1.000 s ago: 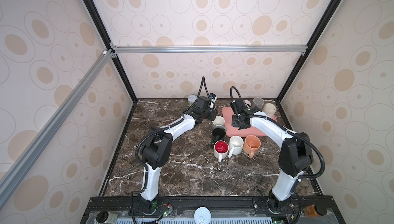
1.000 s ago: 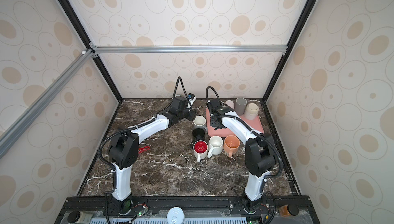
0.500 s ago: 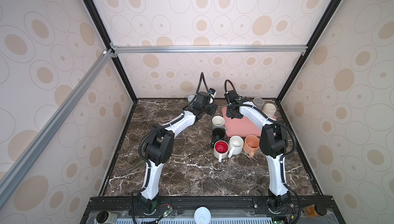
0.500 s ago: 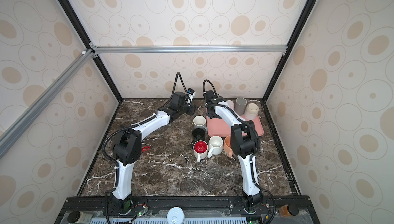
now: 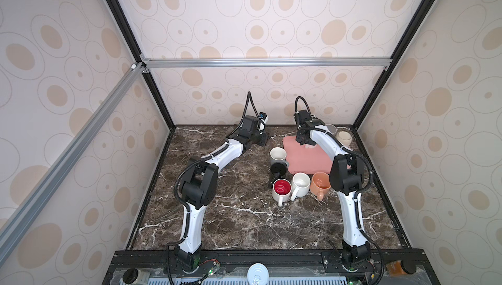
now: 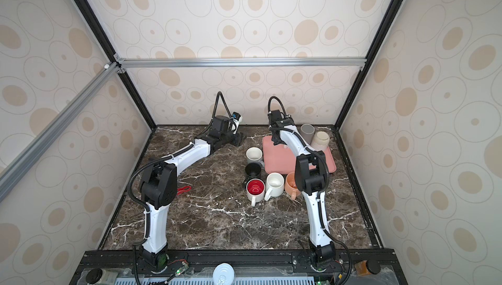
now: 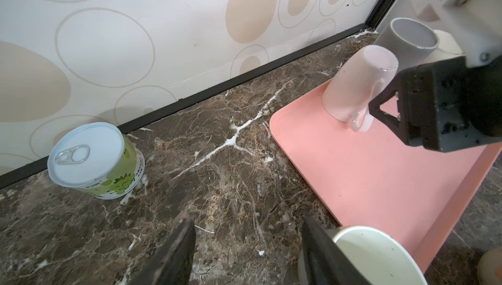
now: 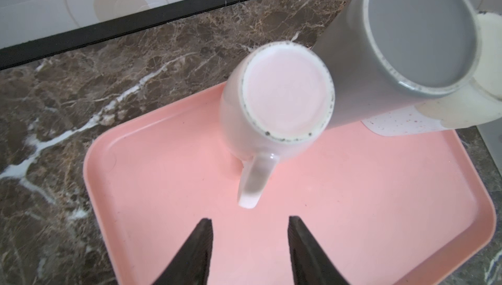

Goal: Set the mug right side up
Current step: 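Lower the right gripper onto the pink mug while the left gripper approaches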

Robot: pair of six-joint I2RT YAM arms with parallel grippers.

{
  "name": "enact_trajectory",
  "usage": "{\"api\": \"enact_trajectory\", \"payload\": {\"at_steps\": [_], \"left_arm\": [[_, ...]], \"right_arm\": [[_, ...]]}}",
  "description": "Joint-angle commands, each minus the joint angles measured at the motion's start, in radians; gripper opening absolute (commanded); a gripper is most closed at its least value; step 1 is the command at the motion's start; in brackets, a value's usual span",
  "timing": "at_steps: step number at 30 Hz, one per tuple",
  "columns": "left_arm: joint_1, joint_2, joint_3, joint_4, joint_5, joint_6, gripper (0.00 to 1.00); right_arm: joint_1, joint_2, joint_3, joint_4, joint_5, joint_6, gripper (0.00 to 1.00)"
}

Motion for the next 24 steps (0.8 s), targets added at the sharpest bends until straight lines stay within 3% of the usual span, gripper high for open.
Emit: {"api": "enact_trajectory", "payload": {"at_steps": [1, 14, 24], "left_arm": [[-0.002, -0.028, 0.003, -0.017, 0.043, -0.015, 0.64], [-0.001, -0.004, 0.019, -0.032, 0.044, -0.014, 0.64], [-0.003, -0.05, -0.021, -0.048, 0.023, 0.006, 0.64]], "right_arm": [[-0.03, 0.045, 0.027, -0.013, 0.014, 0.005, 0.49], [-0.054, 0.113, 0.071, 0.015, -0.037, -0.015, 0.47], [-0.052, 0.09, 0.015, 0.027, -0.102, -0.039, 0.2]]}}
